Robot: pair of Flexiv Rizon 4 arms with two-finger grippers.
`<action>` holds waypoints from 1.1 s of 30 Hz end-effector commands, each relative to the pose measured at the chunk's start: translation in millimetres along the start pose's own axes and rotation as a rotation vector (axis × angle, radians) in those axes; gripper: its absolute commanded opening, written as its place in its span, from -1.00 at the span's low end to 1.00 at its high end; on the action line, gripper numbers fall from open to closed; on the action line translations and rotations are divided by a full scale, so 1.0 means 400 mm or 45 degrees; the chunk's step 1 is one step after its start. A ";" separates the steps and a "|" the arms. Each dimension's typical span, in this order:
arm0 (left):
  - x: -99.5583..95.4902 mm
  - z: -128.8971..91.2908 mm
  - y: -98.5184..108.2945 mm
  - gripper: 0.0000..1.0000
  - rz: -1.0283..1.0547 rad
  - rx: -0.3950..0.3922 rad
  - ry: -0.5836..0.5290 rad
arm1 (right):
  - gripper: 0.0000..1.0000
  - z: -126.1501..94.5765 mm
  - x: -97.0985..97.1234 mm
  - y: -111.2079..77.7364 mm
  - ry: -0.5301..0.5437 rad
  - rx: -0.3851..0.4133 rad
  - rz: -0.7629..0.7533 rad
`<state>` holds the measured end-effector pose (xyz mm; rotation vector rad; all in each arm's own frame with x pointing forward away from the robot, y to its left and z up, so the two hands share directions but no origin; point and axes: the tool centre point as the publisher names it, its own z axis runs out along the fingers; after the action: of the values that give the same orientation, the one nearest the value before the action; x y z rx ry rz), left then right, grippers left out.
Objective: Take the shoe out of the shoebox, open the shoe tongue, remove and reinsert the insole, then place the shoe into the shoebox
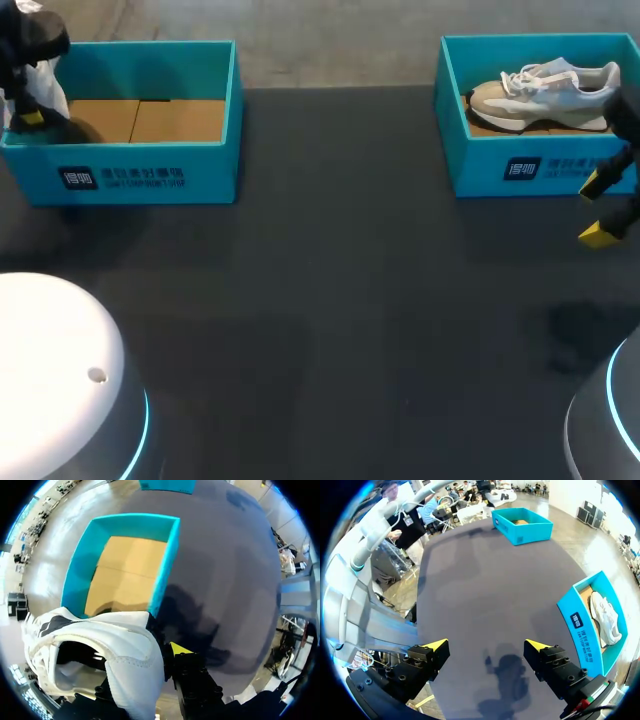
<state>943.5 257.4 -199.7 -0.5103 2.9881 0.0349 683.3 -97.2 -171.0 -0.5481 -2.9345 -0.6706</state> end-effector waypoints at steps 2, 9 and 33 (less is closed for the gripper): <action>-0.091 0.002 0.004 -1.00 -0.058 -0.003 0.024 | 1.00 0.001 -0.004 0.003 0.003 0.006 0.002; -0.110 0.003 0.006 -1.00 -0.083 -0.009 0.016 | 1.00 0.001 -0.004 0.003 0.003 0.006 0.002; -0.138 -0.022 0.042 -1.00 0.726 -0.004 0.033 | 1.00 0.001 -0.004 0.003 0.003 0.006 0.002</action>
<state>988.1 285.4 -189.0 -0.2290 3.0310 0.0972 683.3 -97.2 -171.0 -0.5482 -2.9345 -0.6706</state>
